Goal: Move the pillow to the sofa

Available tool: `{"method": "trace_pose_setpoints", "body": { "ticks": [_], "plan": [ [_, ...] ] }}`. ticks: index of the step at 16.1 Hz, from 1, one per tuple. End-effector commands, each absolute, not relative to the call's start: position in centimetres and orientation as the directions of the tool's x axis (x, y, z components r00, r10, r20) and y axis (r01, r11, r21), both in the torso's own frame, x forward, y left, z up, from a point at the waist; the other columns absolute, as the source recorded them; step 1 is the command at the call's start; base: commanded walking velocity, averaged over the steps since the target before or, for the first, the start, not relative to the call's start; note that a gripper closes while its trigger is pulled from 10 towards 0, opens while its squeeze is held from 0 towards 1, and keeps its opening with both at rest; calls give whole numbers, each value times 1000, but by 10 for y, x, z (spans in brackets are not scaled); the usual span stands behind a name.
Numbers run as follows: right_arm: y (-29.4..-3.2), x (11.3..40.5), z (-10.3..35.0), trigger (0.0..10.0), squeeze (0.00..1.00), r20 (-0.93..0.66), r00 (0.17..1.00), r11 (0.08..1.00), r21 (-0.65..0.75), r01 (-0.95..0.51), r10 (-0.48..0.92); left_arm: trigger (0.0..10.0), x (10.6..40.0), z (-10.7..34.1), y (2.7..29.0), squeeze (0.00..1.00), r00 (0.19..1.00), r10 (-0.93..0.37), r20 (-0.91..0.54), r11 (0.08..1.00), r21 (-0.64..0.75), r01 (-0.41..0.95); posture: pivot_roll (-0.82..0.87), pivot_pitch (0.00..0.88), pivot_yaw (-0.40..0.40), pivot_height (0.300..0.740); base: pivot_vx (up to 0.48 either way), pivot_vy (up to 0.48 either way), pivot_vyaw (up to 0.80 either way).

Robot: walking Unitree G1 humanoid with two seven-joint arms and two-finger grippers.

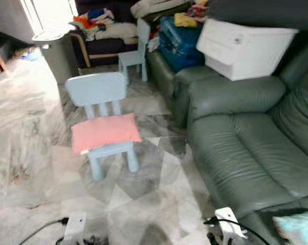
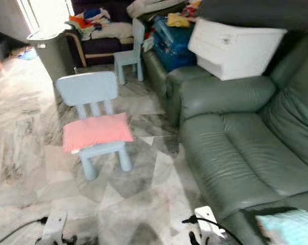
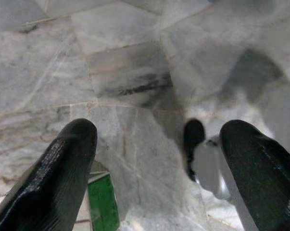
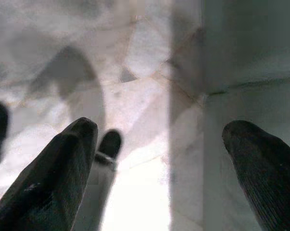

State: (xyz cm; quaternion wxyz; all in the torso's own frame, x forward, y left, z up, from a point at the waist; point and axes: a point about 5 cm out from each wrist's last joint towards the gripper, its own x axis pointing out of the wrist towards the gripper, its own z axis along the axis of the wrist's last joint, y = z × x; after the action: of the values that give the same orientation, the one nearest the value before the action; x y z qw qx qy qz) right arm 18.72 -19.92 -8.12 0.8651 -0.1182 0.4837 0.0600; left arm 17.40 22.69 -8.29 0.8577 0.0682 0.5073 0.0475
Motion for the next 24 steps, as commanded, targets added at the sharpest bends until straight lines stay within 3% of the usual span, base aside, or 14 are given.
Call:
{"method": "trace_pose_setpoints", "body": {
  "ticks": [1,3,10,18,24],
  "plan": [
    [-189,193,-80,10000,0,-844,536,961,-130,-244,22,10000,176,-81,233,0,477,172,-862,983,185,-21,1,0,18,740,0,480,0],
    [-189,192,-80,10000,0,-844,535,961,-129,-244,23,10000,177,-80,233,0,478,173,-861,982,188,-17,-5,0,20,740,0,480,0],
    [-192,190,-81,10000,0,-847,531,959,-138,-249,17,10000,173,-80,241,0,486,174,-857,977,211,22,-24,0,29,740,0,0,0],
    [-191,193,-79,10000,0,-845,535,943,-161,-291,21,10000,202,-70,225,0,527,143,-838,982,186,30,-24,0,27,740,0,0,741],
    [-190,194,-79,10000,0,-844,536,937,-168,-305,24,10000,208,-66,227,0,529,132,-838,984,175,31,-25,0,27,740,136,44,0]
  ]
}}
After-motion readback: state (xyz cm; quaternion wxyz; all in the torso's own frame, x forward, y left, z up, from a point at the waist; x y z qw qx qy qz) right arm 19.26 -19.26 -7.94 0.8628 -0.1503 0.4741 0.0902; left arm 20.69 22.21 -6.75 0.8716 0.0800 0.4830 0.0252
